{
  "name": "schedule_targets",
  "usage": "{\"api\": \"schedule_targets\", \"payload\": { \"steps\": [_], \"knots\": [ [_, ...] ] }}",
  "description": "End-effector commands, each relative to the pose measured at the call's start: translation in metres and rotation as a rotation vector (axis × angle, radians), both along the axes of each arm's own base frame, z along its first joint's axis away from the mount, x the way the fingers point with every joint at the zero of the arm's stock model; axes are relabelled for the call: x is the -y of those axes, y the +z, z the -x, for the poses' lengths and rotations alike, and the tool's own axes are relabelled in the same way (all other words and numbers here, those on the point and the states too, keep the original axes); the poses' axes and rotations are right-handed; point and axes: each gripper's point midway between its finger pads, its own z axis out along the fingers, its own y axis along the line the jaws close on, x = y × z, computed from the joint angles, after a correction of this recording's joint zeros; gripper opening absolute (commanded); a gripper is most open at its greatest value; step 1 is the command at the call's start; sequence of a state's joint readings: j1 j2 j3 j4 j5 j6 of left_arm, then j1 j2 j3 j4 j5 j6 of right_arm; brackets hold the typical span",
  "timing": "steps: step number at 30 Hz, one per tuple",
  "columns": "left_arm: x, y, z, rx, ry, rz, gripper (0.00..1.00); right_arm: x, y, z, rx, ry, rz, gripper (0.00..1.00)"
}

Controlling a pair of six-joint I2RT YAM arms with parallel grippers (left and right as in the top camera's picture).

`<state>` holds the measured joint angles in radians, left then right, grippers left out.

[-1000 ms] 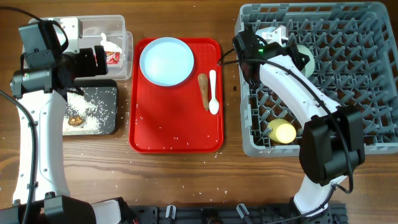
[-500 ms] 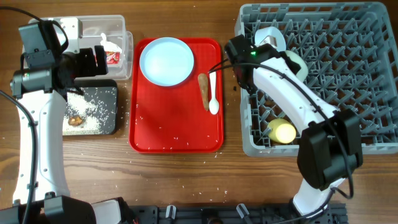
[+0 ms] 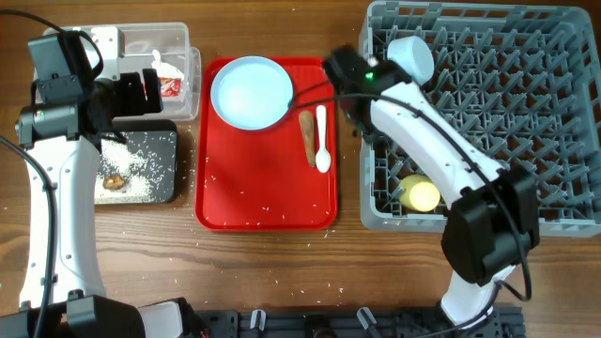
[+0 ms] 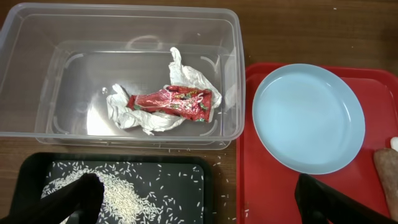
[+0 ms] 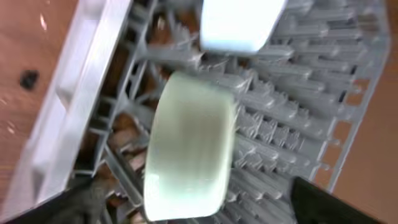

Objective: Sort waste into correct bins and load items into the dishwasher rack
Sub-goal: 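Release the small bowl in the rack and reach toward the blue plate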

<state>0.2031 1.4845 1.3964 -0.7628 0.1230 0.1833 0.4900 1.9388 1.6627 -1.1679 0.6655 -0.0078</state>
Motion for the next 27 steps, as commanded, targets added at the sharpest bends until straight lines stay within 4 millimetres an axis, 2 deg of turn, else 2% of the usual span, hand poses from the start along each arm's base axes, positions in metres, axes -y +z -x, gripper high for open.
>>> {"api": "schedule_targets", "payload": {
  "steps": [1, 3, 5, 6, 7, 8, 9, 11, 13, 14, 16, 17, 18, 19, 22, 24, 27],
  "knots": [
    [-0.001, 0.015, 0.000, 0.036, -0.014, -0.024, 1.00, -0.023, 0.049, -0.013, 0.098, 0.023, -0.168, 1.00],
    [-0.001, 0.015, 0.000, 0.036, -0.014, -0.024, 1.00, -0.050, 0.058, -0.011, 0.091, 0.067, -0.343, 1.00],
    [-0.001, 0.015, 0.000, 0.036, -0.014, -0.024, 1.00, -0.096, 0.057, -0.006, 0.035, 0.150, -0.592, 1.00],
    [-0.001, 0.015, 0.000, 0.036, -0.014, -0.024, 1.00, -0.128, 0.060, -0.002, -0.012, 0.231, -0.756, 1.00],
    [-0.001, 0.015, 0.000, 0.036, -0.013, -0.024, 1.00, -0.151, 0.066, 0.000, -0.030, 0.287, -0.872, 1.00],
    [-0.001, 0.015, 0.000, 0.036, -0.014, -0.024, 1.00, -0.165, 0.070, -0.001, -0.030, 0.311, -0.945, 1.00],
    [-0.001, 0.015, 0.000, 0.036, -0.014, -0.024, 1.00, -0.177, 0.074, -0.006, -0.010, 0.280, -1.027, 1.00],
    [-0.001, 0.015, 0.000, 0.035, -0.014, -0.024, 1.00, -0.183, 0.070, -0.017, 0.030, 0.172, -1.095, 0.96],
    [-0.001, 0.015, 0.000, 0.036, -0.014, -0.024, 1.00, -0.192, 0.063, -0.029, 0.060, 0.118, -1.129, 0.87],
    [-0.001, 0.015, 0.000, 0.036, -0.014, -0.024, 1.00, -0.198, 0.059, -0.037, 0.100, 0.077, -1.135, 0.85],
    [-0.001, 0.015, 0.000, 0.036, -0.014, -0.024, 1.00, -0.218, 0.043, -0.052, 0.160, 0.040, -1.130, 0.81],
    [-0.001, 0.015, 0.000, 0.036, -0.014, -0.024, 1.00, -0.232, 0.026, -0.054, 0.152, 0.041, -1.126, 0.75],
    [-0.001, 0.015, 0.000, 0.036, -0.014, -0.024, 1.00, -0.238, 0.007, -0.055, 0.144, -0.004, -1.117, 0.75],
    [-0.001, 0.015, 0.000, 0.036, -0.014, -0.024, 1.00, -0.243, -0.020, -0.055, 0.122, -0.067, -1.102, 0.75],
    [-0.001, 0.015, 0.000, 0.036, -0.014, -0.024, 1.00, -0.240, -0.076, -0.056, 0.089, -0.201, -1.049, 0.74],
    [-0.001, 0.015, 0.000, 0.036, -0.014, -0.024, 1.00, -0.235, -0.091, -0.057, 0.089, -0.226, -1.014, 0.73],
    [-0.001, 0.015, 0.000, 0.036, -0.014, -0.024, 1.00, -0.225, -0.117, -0.055, 0.090, -0.330, -0.972, 0.63]
  ]
}}
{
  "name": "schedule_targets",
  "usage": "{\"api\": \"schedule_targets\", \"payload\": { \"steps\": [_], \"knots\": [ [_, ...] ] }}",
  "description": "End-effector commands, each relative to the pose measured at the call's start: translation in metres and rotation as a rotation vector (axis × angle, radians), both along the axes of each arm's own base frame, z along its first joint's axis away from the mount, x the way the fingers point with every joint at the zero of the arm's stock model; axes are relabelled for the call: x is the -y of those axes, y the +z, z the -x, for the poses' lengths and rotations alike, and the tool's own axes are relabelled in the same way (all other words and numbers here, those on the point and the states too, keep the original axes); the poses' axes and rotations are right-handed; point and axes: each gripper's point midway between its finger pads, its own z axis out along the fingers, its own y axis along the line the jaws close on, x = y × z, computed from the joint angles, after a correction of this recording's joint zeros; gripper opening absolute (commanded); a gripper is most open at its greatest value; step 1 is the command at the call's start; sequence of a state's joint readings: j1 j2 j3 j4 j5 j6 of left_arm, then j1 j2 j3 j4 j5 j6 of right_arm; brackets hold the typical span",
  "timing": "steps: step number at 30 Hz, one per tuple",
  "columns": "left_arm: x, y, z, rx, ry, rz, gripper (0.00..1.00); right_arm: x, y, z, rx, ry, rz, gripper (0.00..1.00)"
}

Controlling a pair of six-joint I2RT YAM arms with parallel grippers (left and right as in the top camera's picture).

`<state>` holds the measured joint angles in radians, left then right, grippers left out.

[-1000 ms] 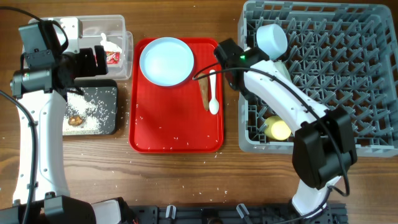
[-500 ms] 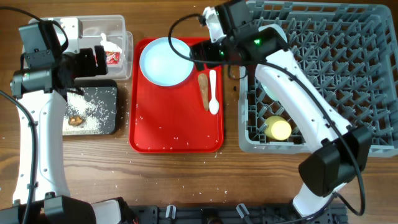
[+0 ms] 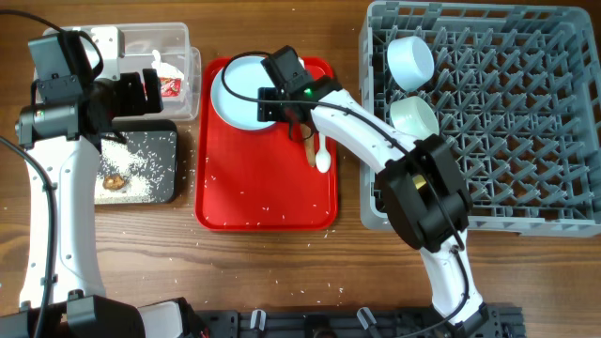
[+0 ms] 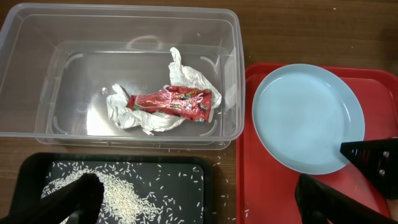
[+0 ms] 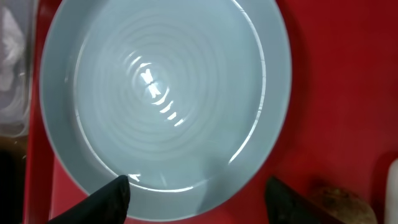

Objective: Sort waste into correct bins and load items into the dishwasher rack
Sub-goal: 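Release the small bowl in the rack and reach toward the blue plate, then grasp the light-blue plate with the right gripper and carry it to the rack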

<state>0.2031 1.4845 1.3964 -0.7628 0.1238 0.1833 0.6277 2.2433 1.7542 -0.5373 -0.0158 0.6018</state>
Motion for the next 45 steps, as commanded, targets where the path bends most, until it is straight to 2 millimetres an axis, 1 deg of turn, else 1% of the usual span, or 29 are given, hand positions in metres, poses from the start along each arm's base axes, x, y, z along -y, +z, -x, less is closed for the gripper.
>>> {"api": "schedule_targets", "payload": {
  "steps": [1, 3, 4, 5, 8, 9, 11, 14, 16, 17, 18, 20, 21, 23, 24, 25, 27, 28, 29, 31, 32, 33, 35, 36, 37, 38, 42, 43, 45],
  "knots": [
    [-0.001, 0.015, 0.000, 0.036, -0.013, -0.024, 1.00, 0.014, -0.025, -0.003, -0.041, -0.114, 0.038, 0.61],
    [-0.001, 0.015, 0.000, 0.036, -0.013, -0.024, 1.00, 0.017, -0.039, 0.001, -0.071, -0.129, 0.053, 0.49],
    [-0.001, 0.015, 0.000, 0.036, -0.013, -0.024, 1.00, 0.018, -0.041, 0.002, -0.081, -0.134, 0.057, 0.39],
    [-0.001, 0.015, 0.000, 0.036, -0.013, -0.024, 1.00, 0.018, -0.042, 0.003, -0.084, -0.136, 0.058, 0.33],
    [-0.001, 0.015, 0.000, 0.036, -0.013, -0.024, 1.00, 0.016, -0.045, 0.013, -0.139, -0.130, 0.040, 0.24],
    [-0.001, 0.015, 0.000, 0.036, -0.013, -0.024, 1.00, 0.018, -0.047, 0.018, -0.160, -0.130, 0.051, 0.15],
    [-0.001, 0.015, 0.000, 0.035, -0.013, -0.025, 1.00, 0.017, -0.051, 0.033, -0.234, -0.106, 0.042, 0.04],
    [-0.001, 0.015, 0.000, 0.036, -0.013, -0.024, 1.00, 0.023, -0.054, 0.054, -0.340, -0.082, 0.057, 0.04],
    [-0.001, 0.015, 0.000, 0.036, -0.013, -0.024, 1.00, 0.022, -0.045, 0.054, -0.332, -0.009, 0.050, 0.04],
    [-0.001, 0.015, 0.000, 0.036, -0.013, -0.024, 1.00, 0.022, -0.034, 0.048, -0.297, 0.043, 0.061, 0.04],
    [-0.001, 0.015, 0.000, 0.036, -0.013, -0.024, 1.00, 0.024, -0.019, 0.041, -0.245, 0.093, 0.072, 0.04],
    [-0.001, 0.015, 0.000, 0.036, -0.013, -0.024, 1.00, 0.031, 0.020, 0.027, -0.133, 0.140, 0.084, 0.04],
    [-0.001, 0.015, 0.000, 0.036, -0.013, -0.024, 1.00, 0.039, 0.046, 0.021, -0.062, 0.155, 0.103, 0.04],
    [-0.001, 0.015, 0.000, 0.036, -0.013, -0.024, 1.00, 0.067, 0.102, 0.014, 0.084, 0.169, 0.188, 0.04],
    [-0.001, 0.015, 0.000, 0.036, -0.013, -0.024, 1.00, 0.092, 0.134, 0.012, 0.158, 0.134, 0.263, 0.04],
    [-0.001, 0.015, 0.000, 0.035, -0.013, -0.024, 1.00, 0.116, 0.160, 0.012, 0.218, 0.083, 0.336, 0.05],
    [-0.001, 0.015, 0.000, 0.036, -0.013, -0.024, 1.00, 0.165, 0.217, 0.017, 0.342, -0.001, 0.474, 0.04],
    [-0.001, 0.015, 0.000, 0.035, -0.013, -0.025, 1.00, 0.184, 0.238, 0.021, 0.382, -0.030, 0.523, 0.04],
    [-0.001, 0.015, 0.000, 0.036, -0.013, -0.024, 1.00, 0.209, 0.264, 0.026, 0.435, -0.048, 0.588, 0.04],
    [-0.001, 0.015, 0.000, 0.035, -0.013, -0.025, 1.00, 0.246, 0.294, 0.033, 0.482, -0.025, 0.707, 0.04],
    [-0.001, 0.015, 0.000, 0.036, -0.013, -0.024, 1.00, 0.269, 0.304, 0.035, 0.485, -0.004, 0.787, 0.04],
    [-0.001, 0.015, 0.000, 0.036, -0.013, -0.024, 1.00, 0.287, 0.307, 0.035, 0.470, 0.028, 0.857, 0.04],
    [-0.001, 0.015, 0.000, 0.036, -0.013, -0.024, 1.00, 0.333, 0.301, 0.032, 0.385, 0.103, 1.030, 0.04],
    [-0.001, 0.015, 0.000, 0.036, -0.013, -0.024, 1.00, 0.360, 0.300, 0.029, 0.354, 0.028, 1.073, 0.04],
    [-0.001, 0.015, 0.000, 0.036, -0.013, -0.024, 1.00, 0.379, 0.293, 0.026, 0.322, 0.010, 1.090, 0.04],
    [-0.001, 0.015, 0.000, 0.036, -0.013, -0.024, 1.00, 0.400, 0.279, 0.024, 0.265, 0.024, 1.105, 0.04],
    [-0.001, 0.015, 0.000, 0.036, -0.013, -0.024, 1.00, 0.437, 0.236, 0.006, 0.163, -0.007, 1.050, 0.04],
    [-0.001, 0.015, 0.000, 0.036, -0.013, -0.024, 1.00, 0.443, 0.224, 0.001, 0.136, -0.006, 1.051, 0.04],
    [-0.001, 0.015, 0.000, 0.036, -0.013, -0.024, 1.00, 0.450, 0.209, -0.005, 0.097, -0.006, 1.066, 0.04]
  ]
}}
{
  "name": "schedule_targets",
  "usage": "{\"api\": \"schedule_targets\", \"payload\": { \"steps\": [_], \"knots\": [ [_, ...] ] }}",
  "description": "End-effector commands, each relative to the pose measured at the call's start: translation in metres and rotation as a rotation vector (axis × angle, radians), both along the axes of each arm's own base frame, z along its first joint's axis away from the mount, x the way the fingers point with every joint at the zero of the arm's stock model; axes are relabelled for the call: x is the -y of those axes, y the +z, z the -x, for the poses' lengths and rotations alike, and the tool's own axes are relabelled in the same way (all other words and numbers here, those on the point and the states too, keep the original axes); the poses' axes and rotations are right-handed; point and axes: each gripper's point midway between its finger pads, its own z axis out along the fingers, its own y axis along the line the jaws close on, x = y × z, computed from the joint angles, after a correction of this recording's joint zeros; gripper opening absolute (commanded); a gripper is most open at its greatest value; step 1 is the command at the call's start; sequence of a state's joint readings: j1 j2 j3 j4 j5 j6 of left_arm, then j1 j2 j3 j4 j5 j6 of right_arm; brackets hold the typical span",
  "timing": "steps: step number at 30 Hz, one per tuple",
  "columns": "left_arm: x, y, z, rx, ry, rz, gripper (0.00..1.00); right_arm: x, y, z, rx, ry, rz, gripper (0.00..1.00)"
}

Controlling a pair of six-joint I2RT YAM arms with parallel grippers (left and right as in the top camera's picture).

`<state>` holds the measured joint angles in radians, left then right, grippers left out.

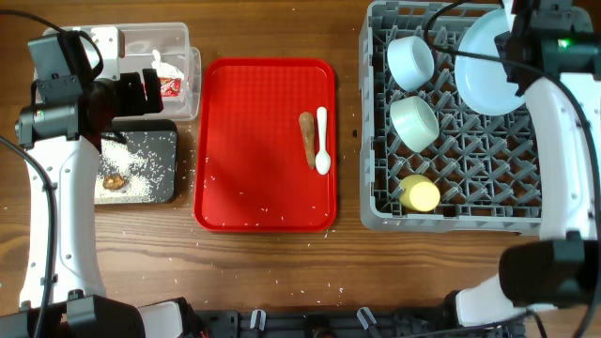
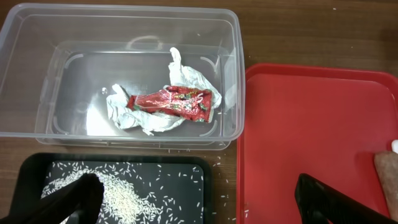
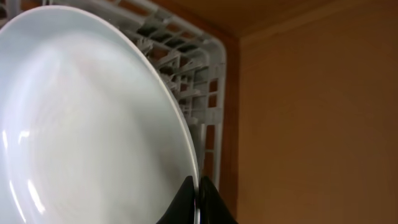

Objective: Sort waste into correct bins and load items into the dishwasher rack
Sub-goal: 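Grasp the light-blue plate with the right gripper and carry it to the rack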

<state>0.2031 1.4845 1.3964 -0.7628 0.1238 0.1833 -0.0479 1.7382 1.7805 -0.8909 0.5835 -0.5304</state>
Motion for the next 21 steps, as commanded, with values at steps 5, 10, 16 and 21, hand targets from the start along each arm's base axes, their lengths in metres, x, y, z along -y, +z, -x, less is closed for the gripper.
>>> {"api": "schedule_targets", "payload": {
  "steps": [5, 10, 16, 21],
  "knots": [
    [-0.001, 0.015, 0.000, 0.035, -0.013, -0.024, 1.00, 0.011, -0.055, -0.018, -0.123, -0.012, 0.011, 0.04],
    [-0.001, 0.015, 0.000, 0.035, -0.013, -0.024, 1.00, 0.011, -0.063, -0.020, -0.139, -0.012, 0.010, 0.04],
    [-0.001, 0.014, 0.001, 0.032, -0.013, -0.024, 1.00, 0.019, -0.058, -0.023, -0.120, -0.022, 0.033, 0.04],
    [-0.001, 0.014, 0.001, 0.032, -0.013, -0.024, 1.00, -0.016, -0.081, -0.021, -0.148, 0.053, -0.160, 0.44]
  ]
}}
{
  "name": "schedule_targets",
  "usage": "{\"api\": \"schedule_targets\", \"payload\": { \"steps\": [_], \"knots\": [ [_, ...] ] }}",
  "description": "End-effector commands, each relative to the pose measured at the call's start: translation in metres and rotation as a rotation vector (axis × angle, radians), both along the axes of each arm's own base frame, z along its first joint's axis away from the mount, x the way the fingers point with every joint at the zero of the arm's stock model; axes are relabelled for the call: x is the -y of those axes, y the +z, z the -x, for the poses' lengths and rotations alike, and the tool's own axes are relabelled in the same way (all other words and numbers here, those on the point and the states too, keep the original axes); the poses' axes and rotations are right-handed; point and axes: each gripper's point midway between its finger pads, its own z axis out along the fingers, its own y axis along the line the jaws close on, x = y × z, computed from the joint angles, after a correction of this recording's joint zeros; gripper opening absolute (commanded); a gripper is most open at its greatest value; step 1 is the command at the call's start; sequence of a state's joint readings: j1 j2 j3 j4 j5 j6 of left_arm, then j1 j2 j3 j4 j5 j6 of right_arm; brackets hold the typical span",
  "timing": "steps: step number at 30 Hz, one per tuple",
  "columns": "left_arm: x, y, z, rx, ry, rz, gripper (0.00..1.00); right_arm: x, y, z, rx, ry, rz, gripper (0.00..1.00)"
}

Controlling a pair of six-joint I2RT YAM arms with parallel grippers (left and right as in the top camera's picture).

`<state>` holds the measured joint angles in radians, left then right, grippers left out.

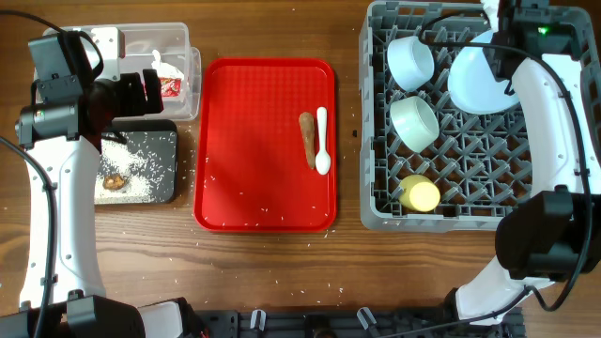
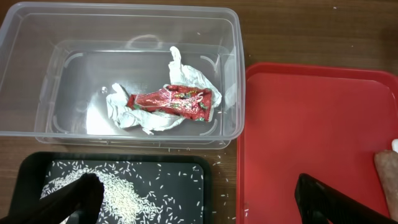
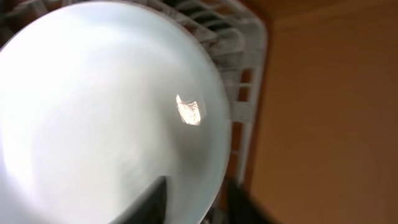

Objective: Sort waste into correct bins and load items into the dishwasher rack
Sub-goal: 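Grasp the light-blue plate with the right gripper and carry it to the rack, then stand the plate upright in the rack's back right slots, release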

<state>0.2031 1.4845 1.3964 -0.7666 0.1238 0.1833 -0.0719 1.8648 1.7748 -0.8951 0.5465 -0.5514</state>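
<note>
The pale blue plate (image 1: 474, 84) leans in the back right of the grey dishwasher rack (image 1: 470, 214). It fills the right wrist view as the plate (image 3: 106, 106). My right gripper (image 3: 198, 202) is open, one finger in front of the plate's rim and one behind it. A brown food scrap (image 1: 307, 139) and a white spoon (image 1: 322, 141) lie on the red tray (image 1: 263, 188). My left gripper (image 2: 196, 205) hangs open, with nothing between its fingers, over the clear bin (image 2: 37, 74) and black tray (image 2: 37, 165) edge.
The clear bin holds a red wrapper (image 2: 171, 101) and crumpled tissue. Rice covers the black tray (image 1: 136, 167) and is scattered on the wood. Two pale bowls (image 1: 410, 58) (image 1: 414, 122) and a yellow cup (image 1: 420, 194) sit in the rack's left part.
My right gripper's fingers, then pinched on the plate's rim, now stand apart. The plate has shifted slightly down and left in the rack and shows more of its face. The left arm has not moved.
My right gripper was over the rack's left part by the two bowls. Then it stood open over the blue plate on the red tray. Later it held the plate by its rim above the rack's back right. Now the plate leans there with the fingers parted.
</note>
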Motion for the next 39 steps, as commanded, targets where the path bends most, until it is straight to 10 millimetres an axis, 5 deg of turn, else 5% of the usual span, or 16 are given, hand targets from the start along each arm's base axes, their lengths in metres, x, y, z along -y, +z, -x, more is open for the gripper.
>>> {"api": "schedule_targets", "payload": {
  "steps": [1, 7, 8, 9, 11, 12, 15, 20, 21, 23, 30, 39],
  "knots": [
    [-0.001, 0.015, 0.000, 0.036, -0.013, -0.024, 1.00, -0.031, -0.025, -0.005, -0.001, 0.037, -0.195, 0.49],
    [-0.001, 0.015, 0.000, 0.036, -0.013, -0.024, 1.00, -0.044, -0.022, -0.011, 0.101, -0.059, -0.349, 0.54],
    [-0.001, 0.015, 0.000, 0.036, -0.013, -0.024, 1.00, -0.046, -0.016, -0.011, 0.153, -0.123, -0.398, 0.64],
    [-0.001, 0.015, 0.000, 0.036, -0.013, -0.024, 1.00, -0.053, -0.009, -0.012, 0.186, -0.151, -0.469, 0.90],
    [-0.001, 0.015, 0.000, 0.036, -0.013, -0.024, 1.00, -0.074, 0.006, -0.010, 0.242, -0.184, -0.690, 1.00],
    [-0.001, 0.015, 0.000, 0.036, -0.013, -0.024, 1.00, -0.073, 0.009, -0.009, 0.266, -0.236, -0.756, 1.00],
    [-0.001, 0.015, 0.000, 0.036, -0.013, -0.024, 1.00, -0.017, -0.010, 0.024, 0.360, -0.786, -0.952, 1.00],
    [-0.001, 0.015, 0.000, 0.036, -0.013, -0.024, 1.00, 0.054, -0.051, 0.073, 0.365, -1.099, -0.946, 0.78],
    [-0.001, 0.015, 0.000, 0.036, -0.013, -0.024, 1.00, 0.056, -0.064, 0.081, 0.341, -1.132, -0.941, 0.66],
    [-0.001, 0.015, 0.000, 0.036, -0.013, -0.024, 1.00, 0.054, -0.079, 0.085, 0.316, -1.144, -0.938, 0.58],
    [-0.001, 0.015, 0.000, 0.036, -0.013, -0.024, 1.00, 0.048, -0.127, 0.085, 0.324, -1.165, -0.964, 0.51],
    [-0.001, 0.015, 0.000, 0.036, -0.013, -0.024, 1.00, 0.035, -0.130, 0.067, 0.355, -1.112, -1.005, 0.24]
  ]
}}
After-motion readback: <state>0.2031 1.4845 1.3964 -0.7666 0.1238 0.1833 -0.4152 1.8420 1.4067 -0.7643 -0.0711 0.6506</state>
